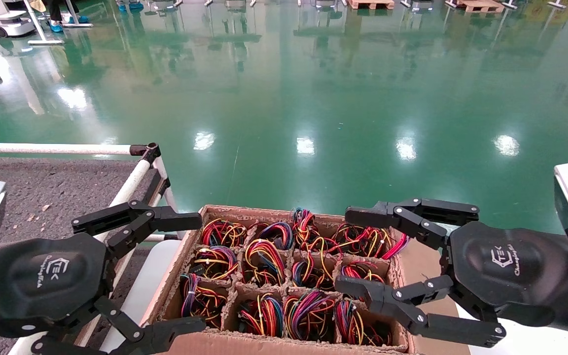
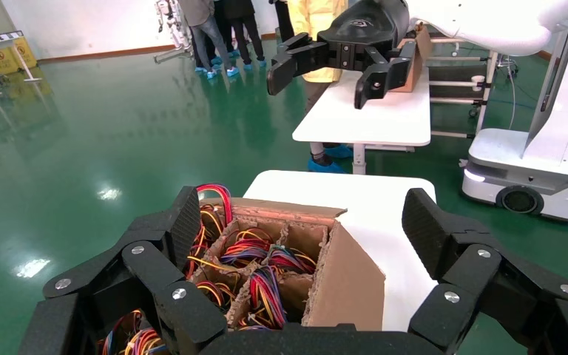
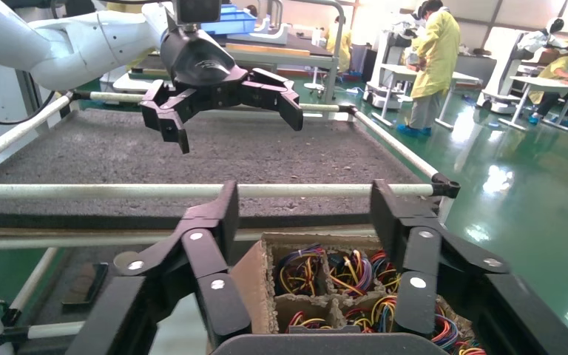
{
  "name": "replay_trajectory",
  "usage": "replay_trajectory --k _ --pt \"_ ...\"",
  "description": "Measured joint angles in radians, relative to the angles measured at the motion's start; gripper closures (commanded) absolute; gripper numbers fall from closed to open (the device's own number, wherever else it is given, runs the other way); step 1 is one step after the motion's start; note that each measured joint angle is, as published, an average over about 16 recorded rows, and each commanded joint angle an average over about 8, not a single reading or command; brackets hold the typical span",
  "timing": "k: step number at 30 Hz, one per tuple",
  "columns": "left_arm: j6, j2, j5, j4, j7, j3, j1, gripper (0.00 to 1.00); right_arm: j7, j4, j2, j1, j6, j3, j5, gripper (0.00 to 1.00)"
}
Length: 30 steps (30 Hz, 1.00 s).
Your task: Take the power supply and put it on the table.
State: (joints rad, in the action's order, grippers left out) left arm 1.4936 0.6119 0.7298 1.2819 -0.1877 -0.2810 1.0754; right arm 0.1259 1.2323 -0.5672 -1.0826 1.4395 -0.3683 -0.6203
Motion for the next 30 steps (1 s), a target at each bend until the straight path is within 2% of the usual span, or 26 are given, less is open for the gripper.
replay_trajectory --k 16,17,24,25,30 --pt "0.000 0.026 0.032 -0.015 0.008 -0.020 0.022 0.00 0.000 0.000 0.000 0.000 0.000 0.000 -0.001 1.00" --pt "0.002 0.033 0.038 -0.021 0.012 -0.024 0.026 0.00 0.000 0.000 0.000 0.000 0.000 0.000 -0.001 0.97" --pt "0.035 0.101 0.110 -0.088 0.066 -0.077 0.079 0.00 0.000 0.000 0.000 0.000 -0.001 0.000 -0.001 0.10" --pt "0.041 0.113 0.121 -0.101 0.077 -0.087 0.089 0.00 0.000 0.000 0.000 0.000 -0.001 0.000 -0.001 0.00" --pt "0.071 0.174 0.170 -0.178 0.141 -0.145 0.135 0.00 0.000 0.000 0.000 0.000 -0.001 0.000 -0.001 0.00"
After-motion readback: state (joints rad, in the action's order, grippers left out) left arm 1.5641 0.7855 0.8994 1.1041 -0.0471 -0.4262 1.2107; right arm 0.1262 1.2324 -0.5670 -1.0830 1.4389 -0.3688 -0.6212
